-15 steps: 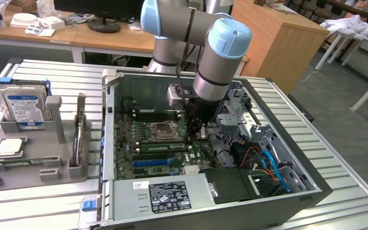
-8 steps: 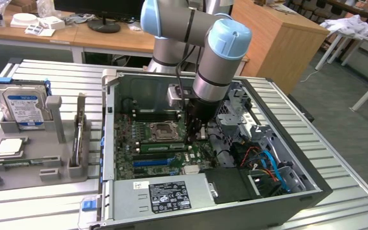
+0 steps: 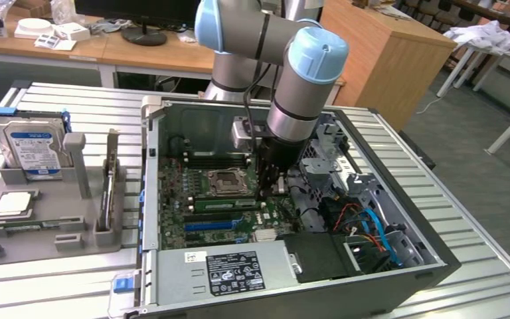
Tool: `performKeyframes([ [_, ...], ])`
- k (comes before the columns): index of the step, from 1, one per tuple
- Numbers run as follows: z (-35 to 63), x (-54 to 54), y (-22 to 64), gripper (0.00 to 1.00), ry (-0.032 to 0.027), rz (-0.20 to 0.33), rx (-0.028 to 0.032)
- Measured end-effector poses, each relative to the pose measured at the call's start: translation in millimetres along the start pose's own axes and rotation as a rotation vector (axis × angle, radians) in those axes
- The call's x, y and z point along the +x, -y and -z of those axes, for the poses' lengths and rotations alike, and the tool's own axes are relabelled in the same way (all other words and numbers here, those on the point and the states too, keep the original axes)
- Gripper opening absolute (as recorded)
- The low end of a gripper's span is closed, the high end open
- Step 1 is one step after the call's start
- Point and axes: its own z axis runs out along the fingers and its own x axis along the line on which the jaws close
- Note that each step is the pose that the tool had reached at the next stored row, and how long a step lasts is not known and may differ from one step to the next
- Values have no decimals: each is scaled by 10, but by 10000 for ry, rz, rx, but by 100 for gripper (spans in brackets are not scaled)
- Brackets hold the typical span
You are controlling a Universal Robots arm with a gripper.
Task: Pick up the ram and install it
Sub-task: 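Press down the ram until it locks into place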
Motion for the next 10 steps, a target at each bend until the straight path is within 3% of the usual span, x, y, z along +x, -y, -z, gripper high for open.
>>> performKeyframes([
  [10,-9,0,0,11,1,0,1],
])
